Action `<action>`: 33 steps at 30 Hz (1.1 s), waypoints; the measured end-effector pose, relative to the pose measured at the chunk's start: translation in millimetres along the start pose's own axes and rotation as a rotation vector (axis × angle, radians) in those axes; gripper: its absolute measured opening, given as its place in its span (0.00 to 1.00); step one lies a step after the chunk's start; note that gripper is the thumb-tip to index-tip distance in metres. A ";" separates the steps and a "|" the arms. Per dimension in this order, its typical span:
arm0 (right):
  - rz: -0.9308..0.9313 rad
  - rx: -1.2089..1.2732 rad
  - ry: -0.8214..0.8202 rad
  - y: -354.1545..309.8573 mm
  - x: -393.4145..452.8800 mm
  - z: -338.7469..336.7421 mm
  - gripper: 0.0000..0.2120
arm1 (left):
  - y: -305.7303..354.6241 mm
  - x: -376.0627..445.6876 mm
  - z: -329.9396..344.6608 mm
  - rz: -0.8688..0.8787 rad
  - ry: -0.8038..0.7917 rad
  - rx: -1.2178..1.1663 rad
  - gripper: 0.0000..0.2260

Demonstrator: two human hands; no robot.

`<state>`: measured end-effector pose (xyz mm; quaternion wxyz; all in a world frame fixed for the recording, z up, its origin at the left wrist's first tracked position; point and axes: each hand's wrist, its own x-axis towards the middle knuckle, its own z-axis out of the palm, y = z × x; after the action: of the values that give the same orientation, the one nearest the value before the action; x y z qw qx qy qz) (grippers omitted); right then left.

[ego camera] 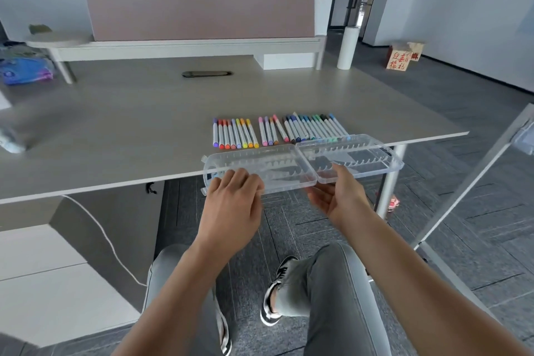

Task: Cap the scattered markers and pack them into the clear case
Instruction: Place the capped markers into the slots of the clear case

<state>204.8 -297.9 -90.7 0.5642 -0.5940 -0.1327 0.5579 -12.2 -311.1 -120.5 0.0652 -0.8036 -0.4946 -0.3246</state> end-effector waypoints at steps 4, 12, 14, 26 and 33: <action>0.019 -0.026 0.030 0.7 9.3 10.4 0.18 | -14.1 8.7 -1.4 -0.031 -0.034 0.000 0.03; 0.057 -0.048 0.082 -1.8 28.7 29.8 0.18 | -30.1 21.9 3.8 -0.056 -0.131 -0.023 0.05; 0.062 -0.050 0.086 -3.5 32.5 33.2 0.18 | -33.8 28.0 4.3 -0.059 -0.160 -0.033 0.05; 0.123 -0.380 -0.168 -21.1 36.3 34.8 0.29 | -43.9 57.5 5.8 -0.192 -0.208 -0.114 0.02; -0.808 -1.002 0.022 -39.9 26.9 37.3 0.14 | -28.8 66.4 11.9 -0.198 -0.158 0.066 0.20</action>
<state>202.5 -244.1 -62.2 0.3853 -0.6943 -0.5849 0.1656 -10.9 -241.6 -97.2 0.0201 -0.7713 -0.5855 -0.2488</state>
